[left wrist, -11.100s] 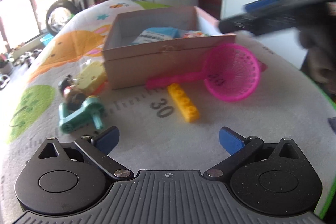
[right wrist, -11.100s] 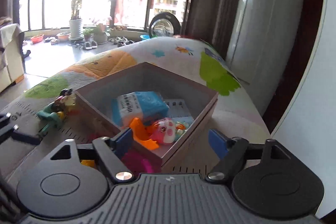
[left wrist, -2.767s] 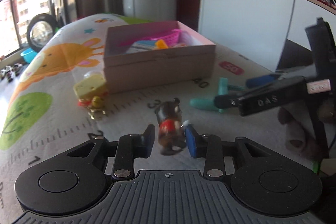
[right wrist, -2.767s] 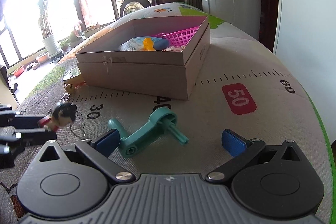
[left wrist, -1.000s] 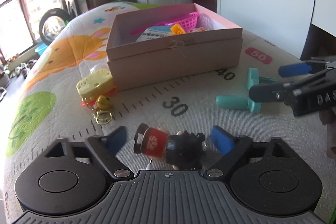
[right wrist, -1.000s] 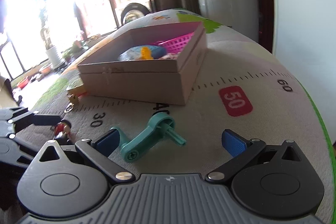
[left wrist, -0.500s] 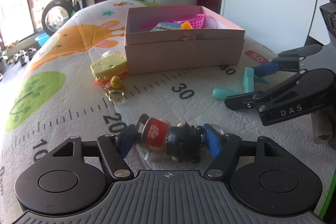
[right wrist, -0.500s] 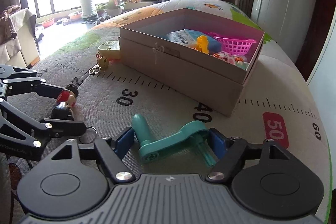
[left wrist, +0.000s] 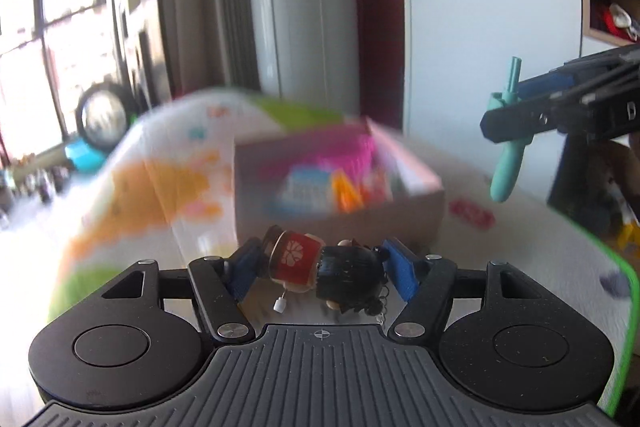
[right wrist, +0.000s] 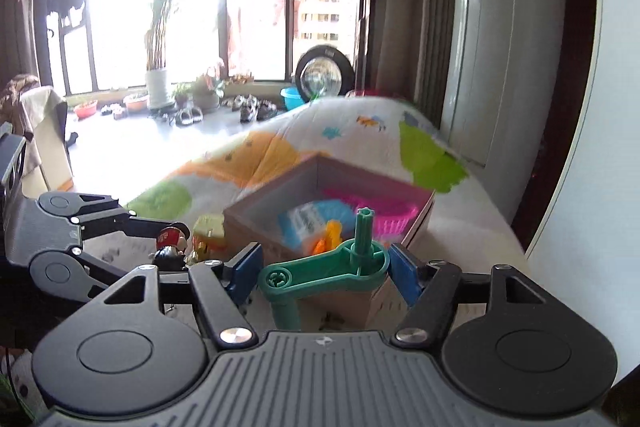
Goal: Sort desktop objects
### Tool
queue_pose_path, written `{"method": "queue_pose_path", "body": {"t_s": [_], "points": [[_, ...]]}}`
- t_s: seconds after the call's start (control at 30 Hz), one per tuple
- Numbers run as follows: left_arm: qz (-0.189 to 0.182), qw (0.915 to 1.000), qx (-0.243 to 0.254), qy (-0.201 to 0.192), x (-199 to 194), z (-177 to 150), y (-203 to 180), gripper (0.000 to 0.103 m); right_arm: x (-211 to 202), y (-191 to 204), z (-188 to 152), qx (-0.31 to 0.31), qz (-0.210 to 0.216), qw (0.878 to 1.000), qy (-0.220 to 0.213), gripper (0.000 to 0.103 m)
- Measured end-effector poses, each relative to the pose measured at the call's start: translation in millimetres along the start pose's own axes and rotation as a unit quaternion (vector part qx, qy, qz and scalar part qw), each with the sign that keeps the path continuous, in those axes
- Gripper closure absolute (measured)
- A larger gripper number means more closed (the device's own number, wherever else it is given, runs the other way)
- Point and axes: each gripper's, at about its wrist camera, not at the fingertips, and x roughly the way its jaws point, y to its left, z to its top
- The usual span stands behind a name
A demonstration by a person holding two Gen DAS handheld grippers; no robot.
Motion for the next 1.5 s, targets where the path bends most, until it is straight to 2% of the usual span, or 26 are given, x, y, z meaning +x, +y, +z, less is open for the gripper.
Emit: {"method": "queue_pose_path", "body": {"t_s": [0.07,0.17,0.23,0.27,0.3,0.37,0.43,0.57,0.67,0.77,0.87,0.97,1.03,1.13,1.27,1.33,1.37,1.4,1.47,1.5], "points": [[0.015,0.9995,0.015,-0.022,8.9,23.6,0.4,0.031,-6.5,-13.9,25.7,0.015,-0.009,1.000,-0.026,0.034],[0.032,0.9986,0.008,-0.042,38.6,54.0,5.9,0.030,10.9,-28.8,60.2,0.037,-0.018,0.998,-0.040,0.034],[0.051,0.9977,-0.015,-0.041,63.9,63.6,13.5,0.021,38.3,-35.7,81.3,0.058,-0.014,0.997,-0.041,0.034],[0.056,0.9975,-0.032,-0.031,73.3,64.0,18.6,0.013,52.8,-38.6,88.6,0.070,-0.004,0.997,-0.038,0.026],[0.055,0.9970,-0.051,-0.020,78.4,60.8,23.7,0.011,69.6,-41.5,94.6,0.081,0.003,0.996,-0.028,0.017],[0.038,0.9966,-0.072,-0.010,73.3,44.1,32.0,0.006,96.0,-46.7,97.0,0.111,-0.004,0.994,-0.012,0.017],[0.046,0.9966,-0.068,-0.004,59.7,17.7,36.8,0.005,113.3,-47.8,89.0,0.118,0.006,0.993,0.003,0.017],[0.091,0.9931,-0.067,0.032,45.0,-34.4,49.9,0.003,137.2,-41.6,66.4,0.106,-0.008,0.994,0.037,0.017],[0.088,0.9897,-0.090,0.068,40.4,-65.2,60.7,0.003,153.3,-29.3,58.3,0.092,-0.008,0.994,0.064,0.017],[0.081,0.9870,-0.112,0.082,38.8,-83.0,66.8,0.003,161.3,-10.4,60.2,0.065,-0.005,0.995,0.074,0.017],[0.079,0.9851,-0.134,0.073,32.0,-88.0,72.3,0.001,159.7,-3.4,68.4,0.065,-0.008,0.996,0.067,0.016],[0.072,0.9832,-0.148,0.080,35.1,-88.1,75.8,0.001,160.6,-7.8,83.2,0.083,-0.017,0.995,0.056,0.008],[0.070,0.9826,-0.153,0.079,37.4,-87.5,76.8,0.001,164.9,0.0,87.3,0.076,-0.015,0.995,0.063,0.005],[0.071,0.9822,-0.158,0.074,36.4,-87.3,77.7,0.001,178.3,30.5,87.3,0.038,0.010,0.995,0.088,0.005],[0.076,0.9838,-0.139,0.084,32.0,-88.7,70.0,0.001,210.0,88.0,80.0,-0.009,0.063,0.987,0.145,0.005],[0.073,0.9850,-0.131,0.085,27.5,-90.9,65.1,0.001,227.5,114.4,75.2,-0.043,0.068,0.983,0.166,0.008],[0.069,0.9857,-0.129,0.083,24.6,-92.0,63.2,0.001,237.1,128.3,72.6,-0.068,0.065,0.980,0.176,0.017],[0.066,0.9864,-0.128,0.079,21.9,-92.8,61.7,0.001,246.0,138.4,70.9,-0.090,0.063,0.976,0.187,0.031],[0.065,0.9869,-0.130,0.070,17.6,-94.3,61.3,0.000,268.4,157.8,65.1,-0.128,0.046,0.967,0.214,0.044],[0.063,0.9866,-0.134,0.068,17.2,-94.7,62.9,0.000,277.4,162.9,63.4,-0.135,0.032,0.965,0.223,0.047]]}}
